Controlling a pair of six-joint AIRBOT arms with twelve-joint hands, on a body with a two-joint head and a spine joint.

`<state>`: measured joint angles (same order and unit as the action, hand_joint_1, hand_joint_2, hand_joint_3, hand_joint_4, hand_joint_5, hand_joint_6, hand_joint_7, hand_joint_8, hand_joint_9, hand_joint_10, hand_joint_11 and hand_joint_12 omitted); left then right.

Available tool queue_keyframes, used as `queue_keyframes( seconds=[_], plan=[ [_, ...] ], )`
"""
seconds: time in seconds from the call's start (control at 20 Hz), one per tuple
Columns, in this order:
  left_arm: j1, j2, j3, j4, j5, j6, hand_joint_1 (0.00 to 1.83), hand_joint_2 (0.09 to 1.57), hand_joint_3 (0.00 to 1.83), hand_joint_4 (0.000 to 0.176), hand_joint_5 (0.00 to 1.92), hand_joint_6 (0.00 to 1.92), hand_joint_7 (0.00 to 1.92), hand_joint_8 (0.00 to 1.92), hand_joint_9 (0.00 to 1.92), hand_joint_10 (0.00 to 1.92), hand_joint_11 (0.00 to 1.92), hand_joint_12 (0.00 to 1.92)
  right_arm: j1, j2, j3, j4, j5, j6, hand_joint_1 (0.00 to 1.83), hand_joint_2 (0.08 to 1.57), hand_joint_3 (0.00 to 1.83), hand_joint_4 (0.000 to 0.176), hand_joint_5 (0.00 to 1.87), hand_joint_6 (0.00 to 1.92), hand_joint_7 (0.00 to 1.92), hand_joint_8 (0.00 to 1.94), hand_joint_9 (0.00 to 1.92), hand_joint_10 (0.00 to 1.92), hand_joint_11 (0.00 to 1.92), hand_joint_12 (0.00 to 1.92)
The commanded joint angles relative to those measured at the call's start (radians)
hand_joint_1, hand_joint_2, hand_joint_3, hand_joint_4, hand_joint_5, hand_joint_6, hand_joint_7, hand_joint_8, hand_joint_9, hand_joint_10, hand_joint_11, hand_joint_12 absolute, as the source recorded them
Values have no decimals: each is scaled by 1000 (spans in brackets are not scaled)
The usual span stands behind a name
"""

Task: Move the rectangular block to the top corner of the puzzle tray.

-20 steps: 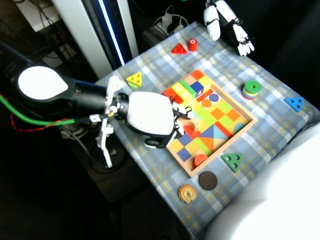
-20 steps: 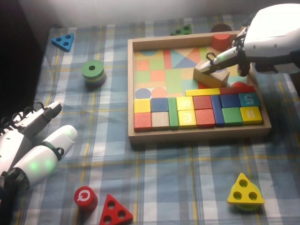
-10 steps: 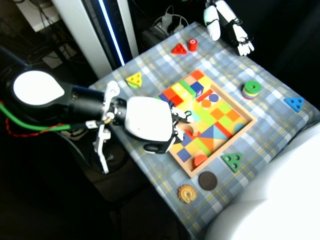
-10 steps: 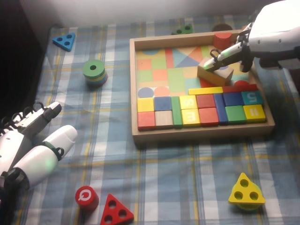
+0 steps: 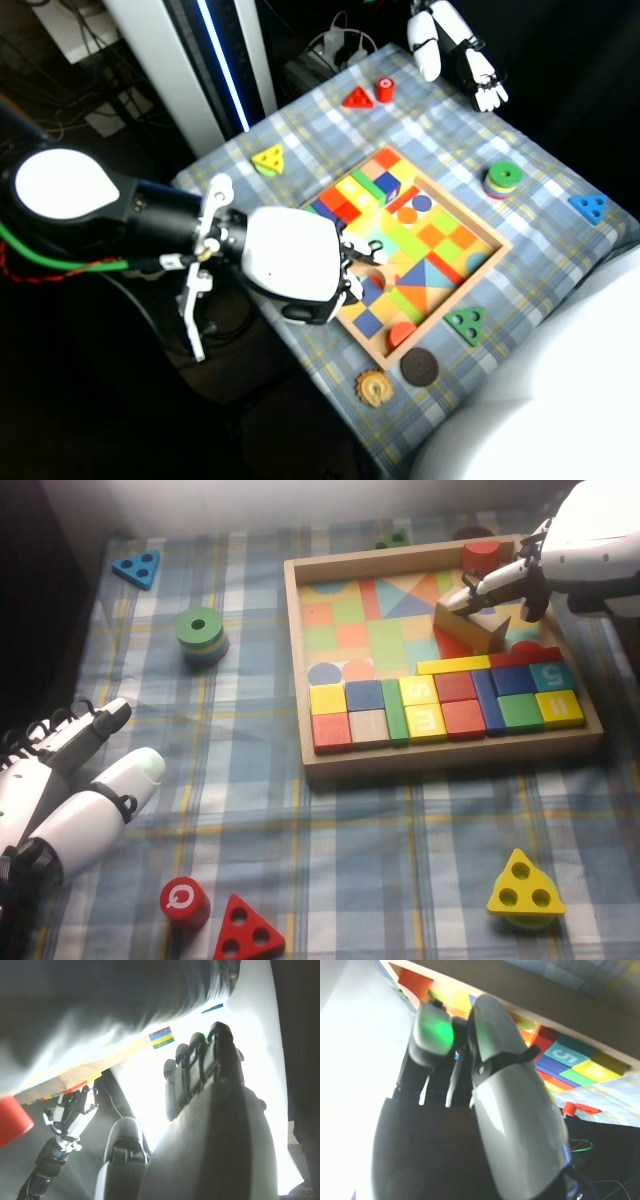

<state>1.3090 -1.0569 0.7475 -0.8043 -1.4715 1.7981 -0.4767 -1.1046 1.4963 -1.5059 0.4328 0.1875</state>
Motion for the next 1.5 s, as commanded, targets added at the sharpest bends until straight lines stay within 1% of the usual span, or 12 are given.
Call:
queue_keyframes(
  seconds=[0.0,0.15,0.2,0.25,0.45,0.6,0.65,0.8,0.9,1.0,1.3,1.45],
  plan=[
    [-4,-2,0,44,-103,-6,0,1266,0,49,318,3,247,1,121,0,1,8,14,8,2,12,-42,-18,1641,1168,2,66,327,1,1179,1941,1363,1921,1434,1921],
    [-4,-2,0,43,-103,-6,0,1265,0,49,311,0,243,0,124,1,0,8,14,9,-19,24,-40,-18,1628,1161,0,118,351,4,1173,1941,1346,1921,1402,1921],
    [-4,-2,0,43,-102,-7,0,1267,0,45,306,0,238,0,123,1,0,6,15,9,-28,33,-33,-18,1662,1149,0,114,361,5,1177,1941,1364,1921,1421,1921],
    [-4,-2,0,42,-102,-7,0,1273,1,41,313,3,244,3,124,1,0,3,22,10,-36,48,-22,-18,1629,1159,0,148,358,2,1163,1941,1356,1921,1414,1921],
    [-3,-4,0,42,-100,-7,0,1276,2,28,321,5,246,3,129,3,4,2,50,17,-57,56,-15,-29,1615,1173,5,83,319,1,1165,1941,1362,1921,1412,1921],
    [-3,-4,0,42,-100,-7,0,1277,2,23,330,7,253,4,138,6,11,6,75,31,-65,57,-14,-30,1684,1166,1,73,279,1,1177,1941,1395,1921,1453,1921],
    [-3,-4,0,42,-100,-7,0,1274,1,36,310,1,244,0,127,1,1,0,88,34,-66,57,-14,-31,1650,1184,10,128,286,3,1141,1941,1390,1921,1456,1921],
    [-3,-4,0,42,-99,-6,0,1275,1,34,306,5,230,2,119,5,0,0,115,58,-92,57,-15,-35,1624,1185,10,70,306,6,1169,1941,1405,1921,1443,1921],
    [-3,-3,0,42,-96,-6,0,1287,6,34,305,4,235,4,120,5,0,0,116,78,-115,54,-18,-45,1475,1219,25,162,262,2,1129,1941,1371,1921,1393,1921],
    [-3,-3,1,41,-96,-6,0,1292,7,34,306,5,237,4,117,3,0,0,115,101,-122,54,-28,-45,1422,1225,26,175,279,8,1104,1941,1368,1921,1409,1921],
    [-3,-3,0,41,-97,-6,0,1269,0,39,316,7,254,10,136,12,0,0,76,154,-154,54,-52,-34,1511,1204,11,172,311,2,1041,1941,1254,1921,1318,1921],
    [-3,-3,0,41,-96,-6,0,1264,0,35,313,4,242,2,122,4,0,0,32,135,-155,54,-52,-33,1727,1142,0,106,306,3,1083,1941,1300,1921,1338,1921]
  ],
)
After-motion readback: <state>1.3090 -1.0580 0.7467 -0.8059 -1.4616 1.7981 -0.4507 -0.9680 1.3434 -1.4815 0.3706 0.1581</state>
